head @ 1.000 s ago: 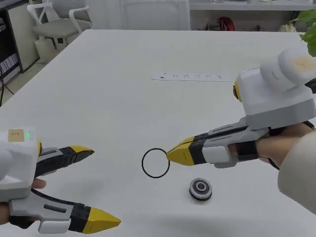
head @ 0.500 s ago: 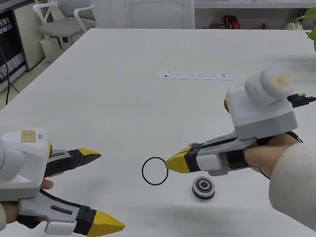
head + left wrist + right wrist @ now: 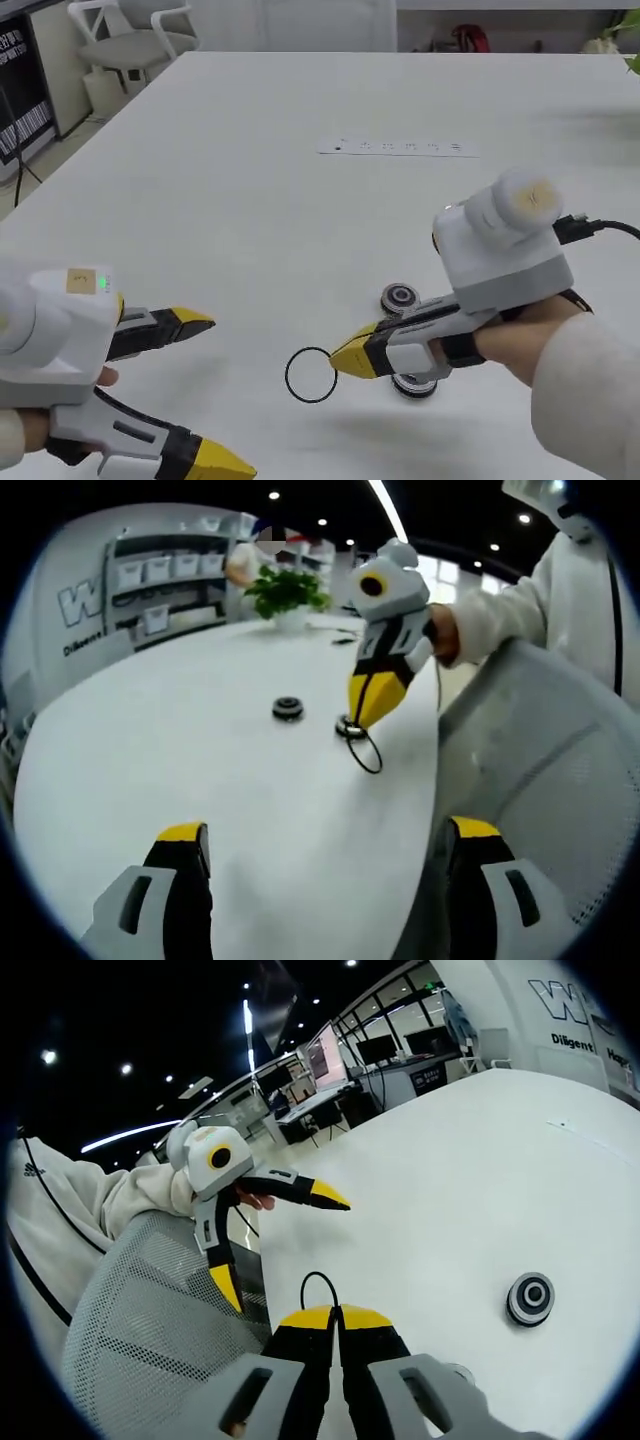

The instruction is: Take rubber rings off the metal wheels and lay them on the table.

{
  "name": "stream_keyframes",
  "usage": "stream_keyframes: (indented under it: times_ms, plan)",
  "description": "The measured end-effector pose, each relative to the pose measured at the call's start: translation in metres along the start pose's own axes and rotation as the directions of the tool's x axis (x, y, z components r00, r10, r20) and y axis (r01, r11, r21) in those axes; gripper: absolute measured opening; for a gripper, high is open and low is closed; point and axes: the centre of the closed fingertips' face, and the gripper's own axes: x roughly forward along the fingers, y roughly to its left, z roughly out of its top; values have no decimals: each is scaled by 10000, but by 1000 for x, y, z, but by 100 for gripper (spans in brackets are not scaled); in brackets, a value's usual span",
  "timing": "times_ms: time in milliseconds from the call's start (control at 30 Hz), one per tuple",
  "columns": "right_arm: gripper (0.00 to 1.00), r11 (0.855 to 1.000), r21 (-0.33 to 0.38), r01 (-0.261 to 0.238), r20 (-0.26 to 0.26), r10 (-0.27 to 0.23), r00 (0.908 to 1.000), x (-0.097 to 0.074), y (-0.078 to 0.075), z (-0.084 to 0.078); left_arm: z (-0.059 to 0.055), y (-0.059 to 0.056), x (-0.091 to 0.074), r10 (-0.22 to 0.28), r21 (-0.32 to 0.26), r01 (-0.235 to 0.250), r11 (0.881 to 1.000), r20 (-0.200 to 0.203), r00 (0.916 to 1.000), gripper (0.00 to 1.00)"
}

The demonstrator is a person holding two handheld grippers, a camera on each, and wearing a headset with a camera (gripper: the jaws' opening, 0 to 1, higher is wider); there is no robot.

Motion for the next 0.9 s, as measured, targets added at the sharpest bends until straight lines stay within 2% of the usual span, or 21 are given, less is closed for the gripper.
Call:
stream_keyframes:
  times_ms: [133,433,667,900]
  plan:
    - [0,10000,46,15,-76,-14,10000,3,-3,-6,-1,0,0,-20,-26,20,10000,-24,10000,100]
    - [0,9991,122,397,-310,-393,9987,7,-16,-18,-2,0,0,-47,-54,46,10000,-52,10000,100]
    - [0,9986,76,517,-633,-512,9967,11,-19,-30,-2,-1,0,-47,-73,46,10000,-86,10000,100]
    - [0,9974,53,722,-743,-716,9947,12,-24,-37,-3,-1,0,-60,-89,59,9999,-108,9999,100]
